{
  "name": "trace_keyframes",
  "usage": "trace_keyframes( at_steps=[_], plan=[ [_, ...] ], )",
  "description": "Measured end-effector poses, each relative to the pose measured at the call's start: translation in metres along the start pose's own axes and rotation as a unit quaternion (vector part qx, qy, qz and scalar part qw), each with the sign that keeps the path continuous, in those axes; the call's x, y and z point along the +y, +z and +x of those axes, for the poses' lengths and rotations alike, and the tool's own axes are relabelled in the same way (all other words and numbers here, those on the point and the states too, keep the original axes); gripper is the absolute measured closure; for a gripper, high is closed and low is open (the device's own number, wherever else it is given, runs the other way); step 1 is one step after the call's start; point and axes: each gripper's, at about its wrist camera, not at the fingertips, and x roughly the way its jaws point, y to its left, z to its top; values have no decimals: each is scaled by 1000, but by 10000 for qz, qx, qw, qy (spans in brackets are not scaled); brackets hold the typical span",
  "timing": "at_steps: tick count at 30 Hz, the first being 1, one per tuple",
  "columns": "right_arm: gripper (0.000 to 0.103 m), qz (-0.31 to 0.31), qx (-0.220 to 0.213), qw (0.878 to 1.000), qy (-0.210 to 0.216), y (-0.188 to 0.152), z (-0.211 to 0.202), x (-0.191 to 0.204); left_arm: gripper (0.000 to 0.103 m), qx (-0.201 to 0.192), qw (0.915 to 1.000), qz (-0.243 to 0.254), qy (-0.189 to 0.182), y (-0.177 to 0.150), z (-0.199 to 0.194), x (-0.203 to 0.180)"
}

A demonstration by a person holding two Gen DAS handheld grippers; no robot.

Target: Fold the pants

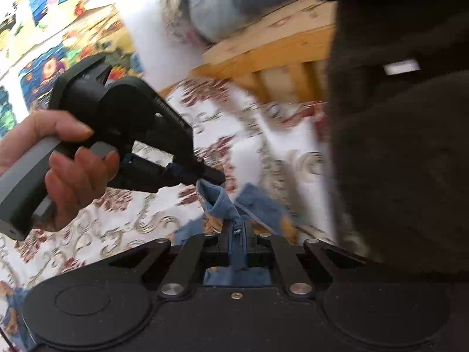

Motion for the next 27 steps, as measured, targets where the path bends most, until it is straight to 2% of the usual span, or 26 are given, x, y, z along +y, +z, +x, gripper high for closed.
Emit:
trace_keyframes(
  at_steps=[4, 7, 9, 11, 12, 15, 19, 22, 24, 26, 27],
  plan=[
    [97, -34, 101, 9997, -216, -5, 11, -9, 99, 23, 9993, 360, 98, -10, 23, -28],
    [96, -87, 220, 9982, -550, -8, 22, -18, 96, 69, 9993, 349, 122, -12, 41, -31],
    [95, -131, 223, 9975, -656, -8, 26, -18, 86, 83, 9994, 345, 45, -12, 47, -31],
    [94, -280, 184, 9971, -683, -8, 26, -13, 67, 66, 9995, 250, -166, -11, 45, -28],
    [93, -343, 159, 9969, -688, -8, 27, -12, 64, 8, 9995, 204, -247, -9, 42, -26],
    [91, -418, 200, 9962, -743, -9, 29, -11, 62, -169, 9991, 294, -271, -4, 30, -23],
    [81, -436, 112, 9967, -679, -9, 25, -10, 62, -308, 9990, 212, -230, 7, 19, -14],
    [70, -586, 48, 9962, -642, -10, 22, -5, 62, -76, 9997, 105, -226, 13, 19, -5],
    [67, -659, 22, 9959, -622, -10, 23, -1, 62, 116, 9995, 97, -268, 13, 22, -2],
    [66, -682, 0, 9957, -624, -9, 23, -1, 50, 237, 9994, 120, -228, 16, 25, -4],
    [66, -663, -7, 9959, -609, -9, 22, -1, 47, 268, 9994, 146, -164, 17, 26, -6]
  ],
)
